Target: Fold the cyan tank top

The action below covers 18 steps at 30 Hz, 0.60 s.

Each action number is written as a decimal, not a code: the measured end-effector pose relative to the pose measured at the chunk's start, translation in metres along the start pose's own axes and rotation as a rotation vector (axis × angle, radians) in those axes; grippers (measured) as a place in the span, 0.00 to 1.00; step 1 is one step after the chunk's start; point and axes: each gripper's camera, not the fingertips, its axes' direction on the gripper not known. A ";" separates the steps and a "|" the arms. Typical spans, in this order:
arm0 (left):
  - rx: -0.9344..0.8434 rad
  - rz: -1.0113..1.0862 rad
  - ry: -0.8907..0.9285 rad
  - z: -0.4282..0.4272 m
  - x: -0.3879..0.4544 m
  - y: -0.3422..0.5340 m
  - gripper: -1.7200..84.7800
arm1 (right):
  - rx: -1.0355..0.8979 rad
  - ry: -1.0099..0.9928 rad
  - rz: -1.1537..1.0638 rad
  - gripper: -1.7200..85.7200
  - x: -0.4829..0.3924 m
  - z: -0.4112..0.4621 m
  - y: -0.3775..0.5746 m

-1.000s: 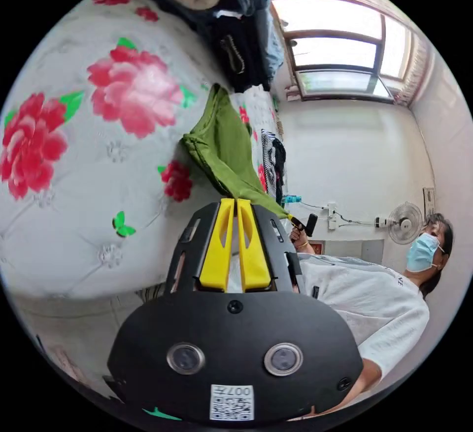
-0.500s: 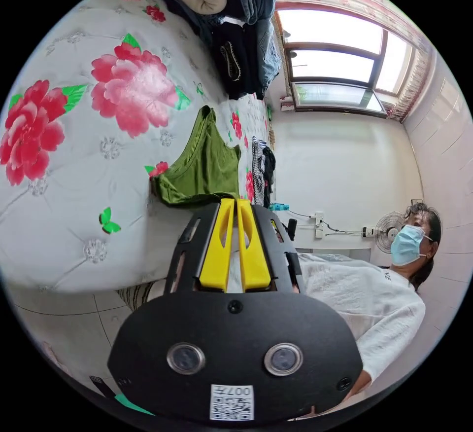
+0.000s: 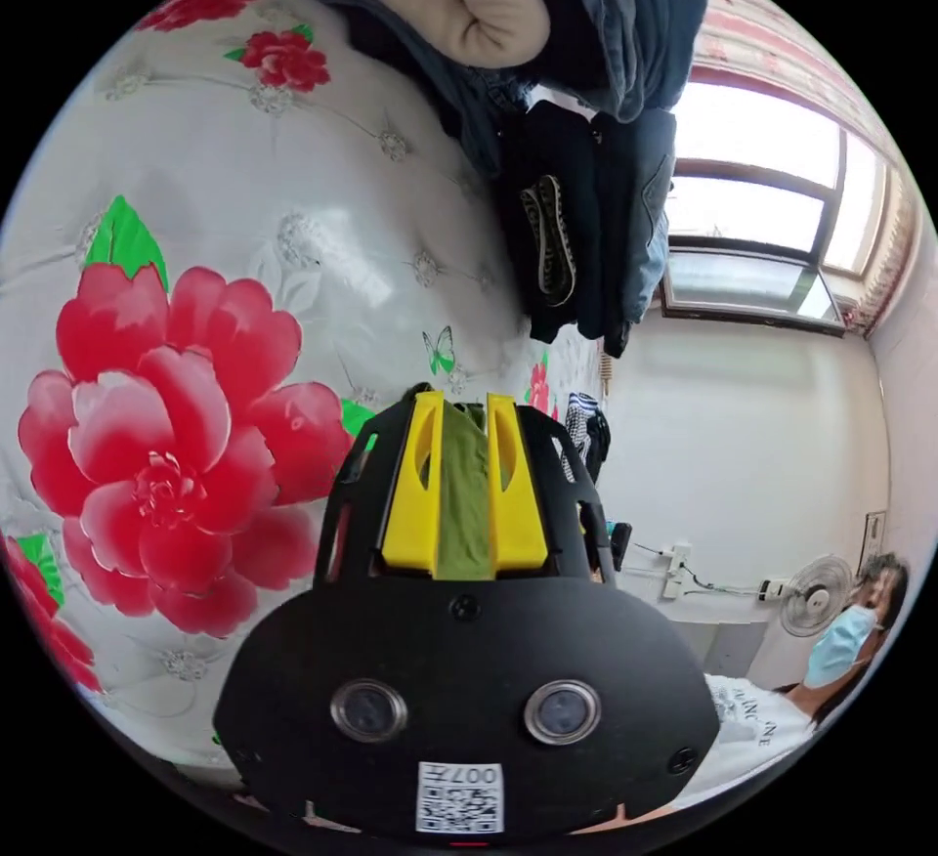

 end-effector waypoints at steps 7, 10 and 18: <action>-0.061 0.140 -0.095 -0.003 0.001 0.065 0.09 | 0.162 -0.057 0.181 0.08 0.015 -0.022 0.128; -0.065 0.088 -0.089 -0.010 -0.010 0.099 0.08 | 0.168 -0.071 0.276 0.10 0.013 -0.014 0.172; -0.068 0.038 -0.096 -0.027 -0.023 0.133 0.08 | 0.229 -0.113 0.383 0.06 -0.019 0.018 0.167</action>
